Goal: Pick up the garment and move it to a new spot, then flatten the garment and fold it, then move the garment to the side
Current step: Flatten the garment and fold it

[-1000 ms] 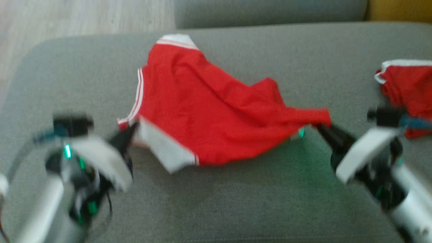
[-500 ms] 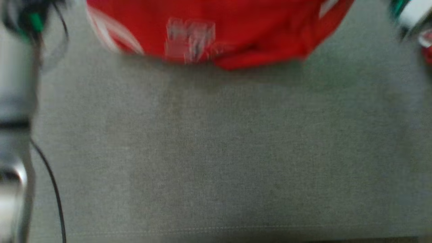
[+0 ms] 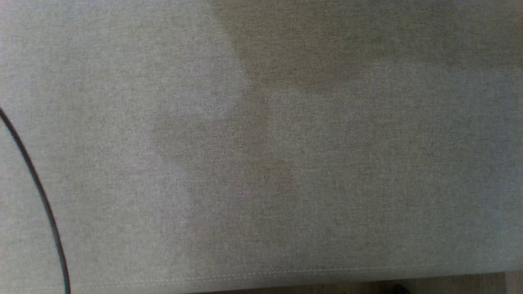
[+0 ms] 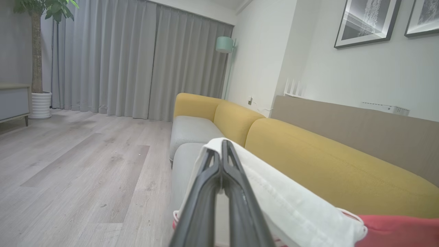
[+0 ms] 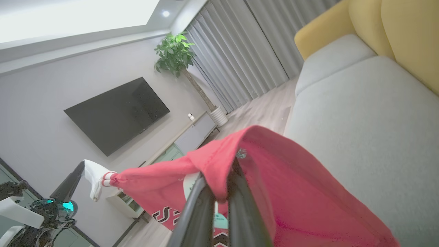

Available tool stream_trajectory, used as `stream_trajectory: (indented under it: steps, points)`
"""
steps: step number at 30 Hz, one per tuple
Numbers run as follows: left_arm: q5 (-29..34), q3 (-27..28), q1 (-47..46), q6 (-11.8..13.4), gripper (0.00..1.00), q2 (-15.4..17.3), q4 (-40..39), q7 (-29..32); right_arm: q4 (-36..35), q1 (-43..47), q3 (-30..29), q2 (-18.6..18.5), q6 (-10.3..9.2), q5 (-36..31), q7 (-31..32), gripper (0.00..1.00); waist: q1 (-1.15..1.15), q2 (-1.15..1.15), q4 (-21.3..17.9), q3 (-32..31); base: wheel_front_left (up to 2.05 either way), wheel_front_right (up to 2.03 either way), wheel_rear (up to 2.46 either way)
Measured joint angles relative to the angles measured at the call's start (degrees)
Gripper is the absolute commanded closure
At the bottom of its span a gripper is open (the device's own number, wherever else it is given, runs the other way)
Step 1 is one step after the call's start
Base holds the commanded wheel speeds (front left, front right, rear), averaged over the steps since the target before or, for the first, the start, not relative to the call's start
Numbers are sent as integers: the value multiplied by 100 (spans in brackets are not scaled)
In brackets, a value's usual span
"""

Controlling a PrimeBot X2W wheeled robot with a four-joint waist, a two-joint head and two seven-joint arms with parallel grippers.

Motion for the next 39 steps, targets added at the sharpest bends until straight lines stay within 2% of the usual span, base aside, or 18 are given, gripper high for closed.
stream_trajectory:
  steps: [6, 12, 15, 18, 24, 25, 26, 33, 39]
  points:
    - [-180, -188, -233, -23, 100, -55, 556, 37, 1, -146, 370, -135, 0, -30, 141, 100, 1, 0, -30, -2, 0, 0, 0]
    - [-734, -1269, 737, -26, 100, -46, 250, 706, -263, 825, 866, -426, 0, 309, 658, 100, 0, 0, -5, -271, 0, 0, 0]
    - [-1207, -1902, 1566, -37, 100, 170, -136, 1287, -381, 1668, 1094, -533, 0, 564, 909, 100, 0, 0, 4, -546, 0, 0, 0]
    - [-1835, -2462, 2451, -60, 100, 558, -591, 2093, -419, 2480, 1294, -698, 0, 823, 1221, 100, 0, 0, 9, -899, 0, 0, 0]
    - [-2843, -3316, 4060, -62, 100, 1559, -1711, 3577, -563, 3906, 1727, -1062, 0, 1080, 1713, 100, 0, 0, 11, -1721, 0, 0, 0]
    - [-3022, -3388, 4301, -60, 100, 1725, -1894, 3800, -634, 4125, 1822, -1103, 0, 1078, 1760, 100, 0, 0, 6, -1859, 0, 0, 0]
    - [-3022, -3388, 4301, -60, 100, 1725, -1894, 3800, -634, 4125, 1822, -1103, 0, 1078, 1760, 100, 0, 0, 6, -1859, 0, 0, 0]
    - [-4036, -3734, 5863, -51, 100, 2861, -3571, 4955, -1211, 5543, 2448, -1523, 0, 1076, 2205, 100, -1, 1, -54, -2703, 0, 0, 0]
    - [-4799, -3990, 6989, 370, 100, 3800, -5243, 5687, -1648, 6352, 2677, -1953, 0, 1306, 2524, 100, -1, 1, -104, -3064, 0, 0, 0]
